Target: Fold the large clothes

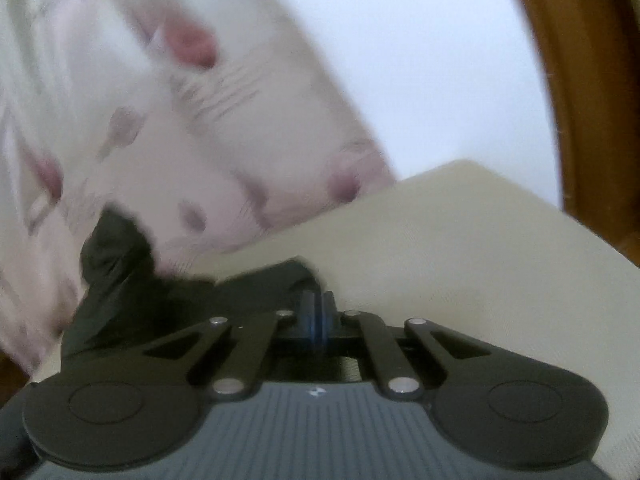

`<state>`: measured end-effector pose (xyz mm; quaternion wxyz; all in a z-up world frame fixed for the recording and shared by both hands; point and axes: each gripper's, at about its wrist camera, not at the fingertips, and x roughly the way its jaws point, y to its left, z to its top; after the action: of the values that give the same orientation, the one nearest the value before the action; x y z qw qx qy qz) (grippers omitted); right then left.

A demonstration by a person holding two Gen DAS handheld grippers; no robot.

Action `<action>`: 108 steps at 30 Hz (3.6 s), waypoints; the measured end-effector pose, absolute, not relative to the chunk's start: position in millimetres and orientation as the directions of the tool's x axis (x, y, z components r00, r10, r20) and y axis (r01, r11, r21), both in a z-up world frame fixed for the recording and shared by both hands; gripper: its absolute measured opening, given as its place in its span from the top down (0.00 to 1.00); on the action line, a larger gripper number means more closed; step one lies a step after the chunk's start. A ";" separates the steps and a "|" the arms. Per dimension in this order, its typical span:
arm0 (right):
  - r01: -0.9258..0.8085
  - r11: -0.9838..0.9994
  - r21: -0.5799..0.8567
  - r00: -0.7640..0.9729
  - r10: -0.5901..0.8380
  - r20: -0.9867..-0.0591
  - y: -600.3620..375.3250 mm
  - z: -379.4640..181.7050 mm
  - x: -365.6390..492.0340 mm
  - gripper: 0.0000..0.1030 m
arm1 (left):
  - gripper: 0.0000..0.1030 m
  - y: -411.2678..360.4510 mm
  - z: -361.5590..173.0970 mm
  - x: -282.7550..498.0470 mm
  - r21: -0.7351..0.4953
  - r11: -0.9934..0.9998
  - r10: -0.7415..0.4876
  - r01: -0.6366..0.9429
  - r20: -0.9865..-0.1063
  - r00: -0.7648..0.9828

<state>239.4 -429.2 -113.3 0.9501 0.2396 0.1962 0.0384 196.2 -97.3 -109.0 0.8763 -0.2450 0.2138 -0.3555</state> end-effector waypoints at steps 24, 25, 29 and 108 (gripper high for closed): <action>-0.316 0.949 -0.012 0.865 0.283 -0.414 -308.0 8.4 265.3 0.89 | 0.00 -123.7 -99.6 196.6 -0.520 0.641 -0.738 0.564 -0.219 0.638; -0.291 0.957 0.002 0.871 0.266 -0.413 -321.0 2.7 265.2 0.90 | 0.00 -126.5 -99.9 197.4 -0.514 0.646 -0.737 0.564 -0.229 0.636; -0.128 0.979 0.157 0.883 0.185 -0.431 -373.5 -43.3 266.6 0.98 | 0.00 -134.4 -103.8 199.8 -0.494 0.668 -0.723 0.556 -0.255 0.642; -0.253 0.930 0.265 0.786 0.357 -0.504 -444.1 -99.1 301.3 0.34 | 0.00 -77.9 -129.1 285.9 -0.645 0.657 -0.739 0.390 -0.451 0.500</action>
<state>301.3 -444.1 -99.1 0.9405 0.0921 0.2839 0.1623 285.9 -77.9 -129.1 0.8329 -0.2376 0.3673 -0.3388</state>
